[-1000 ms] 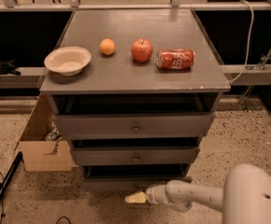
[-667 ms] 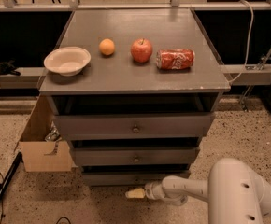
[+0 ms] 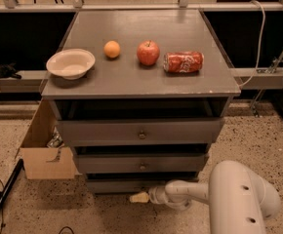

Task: Close bottom drawer

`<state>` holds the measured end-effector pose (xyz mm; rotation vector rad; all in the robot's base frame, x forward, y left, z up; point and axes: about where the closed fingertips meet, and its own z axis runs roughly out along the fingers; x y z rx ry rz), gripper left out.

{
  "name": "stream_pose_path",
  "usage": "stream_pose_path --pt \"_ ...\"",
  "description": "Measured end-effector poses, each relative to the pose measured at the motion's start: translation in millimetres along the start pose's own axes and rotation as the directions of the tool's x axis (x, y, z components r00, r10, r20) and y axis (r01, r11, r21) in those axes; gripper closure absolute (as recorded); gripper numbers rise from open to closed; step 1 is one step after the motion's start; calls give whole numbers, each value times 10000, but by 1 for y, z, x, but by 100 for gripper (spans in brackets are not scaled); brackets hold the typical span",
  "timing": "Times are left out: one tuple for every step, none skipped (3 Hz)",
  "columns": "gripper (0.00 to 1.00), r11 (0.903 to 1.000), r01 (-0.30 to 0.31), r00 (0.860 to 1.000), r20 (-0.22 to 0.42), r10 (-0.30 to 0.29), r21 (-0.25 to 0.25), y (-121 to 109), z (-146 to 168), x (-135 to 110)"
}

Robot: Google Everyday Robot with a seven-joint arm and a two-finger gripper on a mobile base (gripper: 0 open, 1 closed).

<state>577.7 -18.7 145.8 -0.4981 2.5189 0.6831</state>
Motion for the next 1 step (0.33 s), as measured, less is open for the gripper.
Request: stream_pose_path --pt "0 10000 0 10000 0 0 0 0 0 0"
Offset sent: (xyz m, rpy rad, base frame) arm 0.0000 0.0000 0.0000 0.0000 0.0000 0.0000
